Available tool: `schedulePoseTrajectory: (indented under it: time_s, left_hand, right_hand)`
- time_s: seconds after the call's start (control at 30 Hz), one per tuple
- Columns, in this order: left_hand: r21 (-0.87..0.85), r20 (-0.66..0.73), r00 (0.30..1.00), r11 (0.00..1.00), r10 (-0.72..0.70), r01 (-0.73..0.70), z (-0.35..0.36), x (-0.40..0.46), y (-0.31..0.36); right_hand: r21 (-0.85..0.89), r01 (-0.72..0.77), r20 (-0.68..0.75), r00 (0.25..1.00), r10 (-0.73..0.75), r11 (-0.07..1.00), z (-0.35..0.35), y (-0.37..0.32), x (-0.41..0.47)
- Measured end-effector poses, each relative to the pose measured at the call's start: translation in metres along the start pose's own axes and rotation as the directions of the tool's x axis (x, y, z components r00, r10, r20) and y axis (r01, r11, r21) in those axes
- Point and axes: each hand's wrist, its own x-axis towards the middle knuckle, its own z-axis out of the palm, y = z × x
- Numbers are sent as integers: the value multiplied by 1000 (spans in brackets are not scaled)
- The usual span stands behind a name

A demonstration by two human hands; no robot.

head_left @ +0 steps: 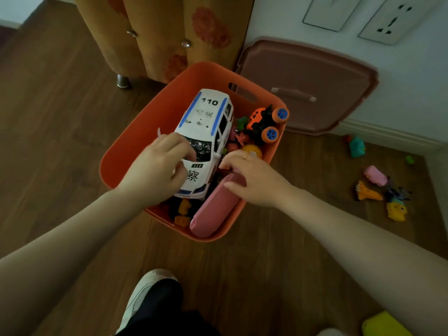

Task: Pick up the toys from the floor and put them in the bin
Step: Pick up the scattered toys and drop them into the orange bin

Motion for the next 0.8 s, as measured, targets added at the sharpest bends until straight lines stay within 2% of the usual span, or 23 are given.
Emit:
schedulePoseTrajectory:
  time_s: [0.1,0.17,0.3,0.4,0.53,0.63,0.73,0.8]
  left_hand:
    - [-90,157,953,965,259,-248,14,21,38]
    - [-115,250,901,935,355,-336,24,34,62]
    - [-174,362,772,852,522,-495,57,67,118]
    - [-233,436,689,812,580,-536,96,91,169]
    - [-244,647,567,843,510,-480,148,112,227]
    - [-234,746,446,822,494,-519,191,116,266]
    - [-229,824,333,807,458,-544,231,113,297]
    - [-229,850,293,809,438,-542,255,110,311]
  right_hand:
    - [-91,-25,-220,975,5,996,-16,26,-16]
    - [-160,-68,-309,951,16,985,-26,44,-30]
    - [-118,-292,-349,907,235,949,-41,101,-93]
    - [-19,-463,-342,836,429,886,-40,154,-162]
    - [96,-710,-234,665,709,697,-21,218,-252]
    - [104,-836,-49,536,843,538,9,246,-321]
    - [-18,-866,221,483,847,499,48,260,-381]
    - [-94,-842,302,484,821,531,66,266,-408]
